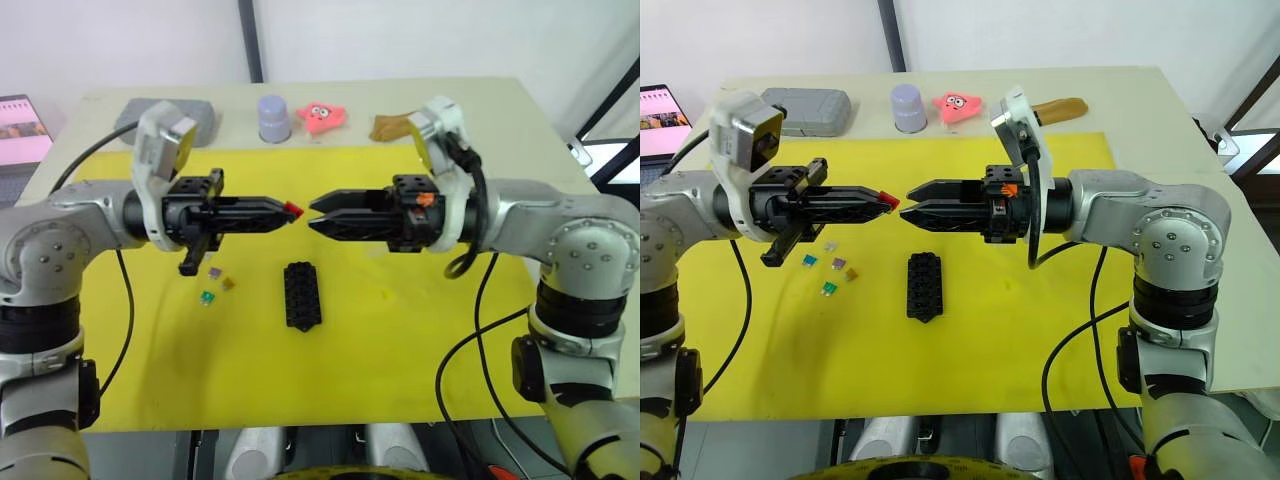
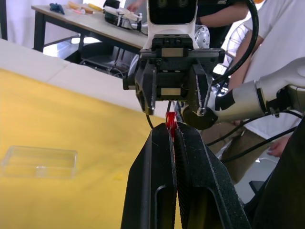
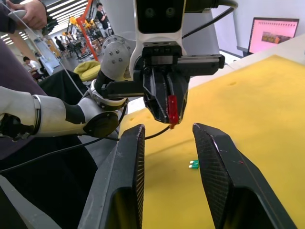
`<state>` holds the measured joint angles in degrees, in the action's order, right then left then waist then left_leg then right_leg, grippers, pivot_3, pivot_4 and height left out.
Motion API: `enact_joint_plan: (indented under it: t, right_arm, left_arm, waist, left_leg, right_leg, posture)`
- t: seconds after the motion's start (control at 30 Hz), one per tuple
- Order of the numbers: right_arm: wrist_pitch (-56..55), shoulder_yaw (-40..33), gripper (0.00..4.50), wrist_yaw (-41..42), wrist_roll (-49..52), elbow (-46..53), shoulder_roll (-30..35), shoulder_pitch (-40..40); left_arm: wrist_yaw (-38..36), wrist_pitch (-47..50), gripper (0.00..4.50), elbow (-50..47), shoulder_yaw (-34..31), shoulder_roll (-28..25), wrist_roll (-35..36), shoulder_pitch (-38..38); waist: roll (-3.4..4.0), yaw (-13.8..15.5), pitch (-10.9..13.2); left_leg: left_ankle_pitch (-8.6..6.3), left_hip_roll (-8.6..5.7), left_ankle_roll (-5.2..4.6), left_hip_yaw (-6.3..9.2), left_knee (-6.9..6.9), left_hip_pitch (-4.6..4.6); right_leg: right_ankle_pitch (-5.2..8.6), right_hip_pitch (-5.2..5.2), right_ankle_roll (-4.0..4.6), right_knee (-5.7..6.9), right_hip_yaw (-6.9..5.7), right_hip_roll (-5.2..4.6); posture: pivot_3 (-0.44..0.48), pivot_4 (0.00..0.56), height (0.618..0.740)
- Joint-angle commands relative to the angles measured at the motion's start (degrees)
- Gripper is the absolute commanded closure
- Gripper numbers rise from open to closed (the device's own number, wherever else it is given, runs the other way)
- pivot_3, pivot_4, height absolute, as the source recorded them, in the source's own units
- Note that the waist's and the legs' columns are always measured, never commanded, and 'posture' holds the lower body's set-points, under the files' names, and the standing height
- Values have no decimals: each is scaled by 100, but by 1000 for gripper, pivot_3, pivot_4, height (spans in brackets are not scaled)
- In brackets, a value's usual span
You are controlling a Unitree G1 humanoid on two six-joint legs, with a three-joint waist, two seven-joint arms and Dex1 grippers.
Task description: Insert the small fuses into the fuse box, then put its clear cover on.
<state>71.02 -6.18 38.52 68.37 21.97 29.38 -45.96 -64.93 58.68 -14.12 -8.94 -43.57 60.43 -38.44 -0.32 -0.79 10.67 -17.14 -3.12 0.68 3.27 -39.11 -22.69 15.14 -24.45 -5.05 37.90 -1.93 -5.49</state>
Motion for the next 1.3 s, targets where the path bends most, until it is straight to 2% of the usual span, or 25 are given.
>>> enact_joint_plan:
  t: [0.03,0.67,0.77,0.83,1.3]
  right_arm:
    - [-49,11,2840,-6,195,51,40,-93]
    - [-219,152,2840,66,182,111,134,-39]
    - [-238,167,3580,68,177,107,145,-44]
    - [-246,176,4482,72,184,109,156,-41]
    - [-268,199,4482,118,187,112,260,-45]
  left_arm:
    - [-77,-149,4500,-49,6,-8,3,-110]
    - [17,-139,4500,-180,105,86,71,-68]
    - [50,-131,4500,-192,94,101,85,-55]
    - [70,-127,4500,-202,88,110,92,-47]
    - [128,-101,4500,-252,128,131,98,3]
  waist:
    - [0,0,0]
    - [0,1,0]
    - [0,1,0]
    - [0,2,0]
    - [-1,2,0]
  left_leg:
    - [0,0,-1,0,0,0]
    - [-1,0,-3,0,0,0]
    - [-2,0,-3,0,0,0]
    - [-2,0,-3,0,0,0]
    - [-2,0,-3,0,0,0]
  right_leg:
    - [0,0,0,0,0,0]
    - [0,0,-1,0,0,1]
    - [0,0,-1,0,0,1]
    - [0,0,-1,0,0,0]
    - [0,0,-1,0,0,1]
  posture:
    - [0,150,731]
    - [0,150,731]
    - [0,150,731]
    - [0,150,731]
    - [0,150,731]
